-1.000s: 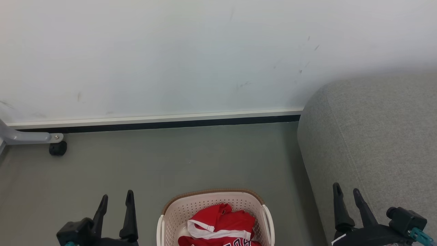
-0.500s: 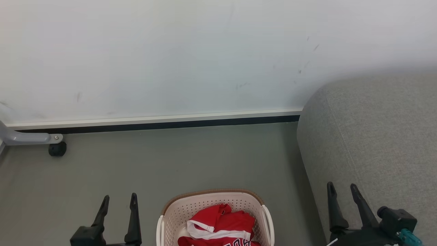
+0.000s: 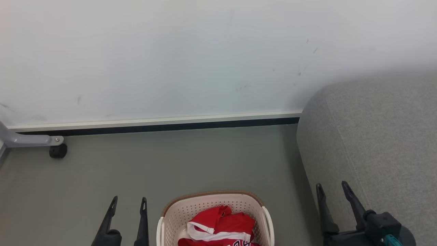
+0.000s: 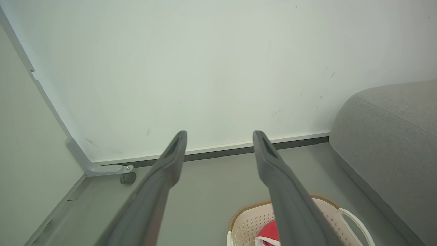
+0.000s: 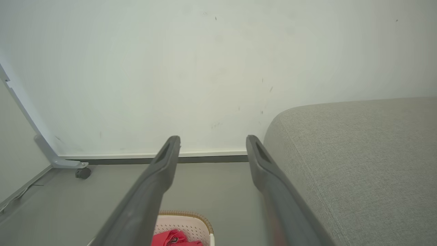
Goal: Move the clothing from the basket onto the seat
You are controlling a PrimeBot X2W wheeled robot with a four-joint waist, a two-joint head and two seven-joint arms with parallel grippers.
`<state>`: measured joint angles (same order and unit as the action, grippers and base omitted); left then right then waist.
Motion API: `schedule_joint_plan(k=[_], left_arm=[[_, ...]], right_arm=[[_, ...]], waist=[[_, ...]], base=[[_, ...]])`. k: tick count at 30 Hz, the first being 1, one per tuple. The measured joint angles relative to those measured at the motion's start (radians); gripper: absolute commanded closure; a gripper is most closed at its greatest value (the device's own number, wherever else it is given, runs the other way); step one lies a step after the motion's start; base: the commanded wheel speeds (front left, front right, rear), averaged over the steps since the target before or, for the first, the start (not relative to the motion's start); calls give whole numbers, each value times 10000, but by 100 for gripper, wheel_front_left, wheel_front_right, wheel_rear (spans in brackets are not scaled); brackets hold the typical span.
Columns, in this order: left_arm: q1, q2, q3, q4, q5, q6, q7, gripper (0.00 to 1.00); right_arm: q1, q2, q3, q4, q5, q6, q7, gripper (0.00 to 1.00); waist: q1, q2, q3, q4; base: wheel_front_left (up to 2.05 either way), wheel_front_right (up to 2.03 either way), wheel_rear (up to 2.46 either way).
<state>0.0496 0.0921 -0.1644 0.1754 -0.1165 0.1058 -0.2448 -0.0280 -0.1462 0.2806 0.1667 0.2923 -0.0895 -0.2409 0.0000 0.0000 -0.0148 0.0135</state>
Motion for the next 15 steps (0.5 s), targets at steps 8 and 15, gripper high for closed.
schedule_joint_plan(k=[8, 15], left_arm=[[9, -2, -2, 59, 201, 2, -52, 0], [9, -13, 13, 111, 125, -2, -52, 0]], right_arm=[[75, -12, 63, -33, -364, -61, -84, 0], [87, -8, 23, -33, -364, -61, -84, 0]], waist=[[-2, 0, -2, -23], [-2, 0, 18, -41]], base=[[0, 0, 0], [0, 0, 0]])
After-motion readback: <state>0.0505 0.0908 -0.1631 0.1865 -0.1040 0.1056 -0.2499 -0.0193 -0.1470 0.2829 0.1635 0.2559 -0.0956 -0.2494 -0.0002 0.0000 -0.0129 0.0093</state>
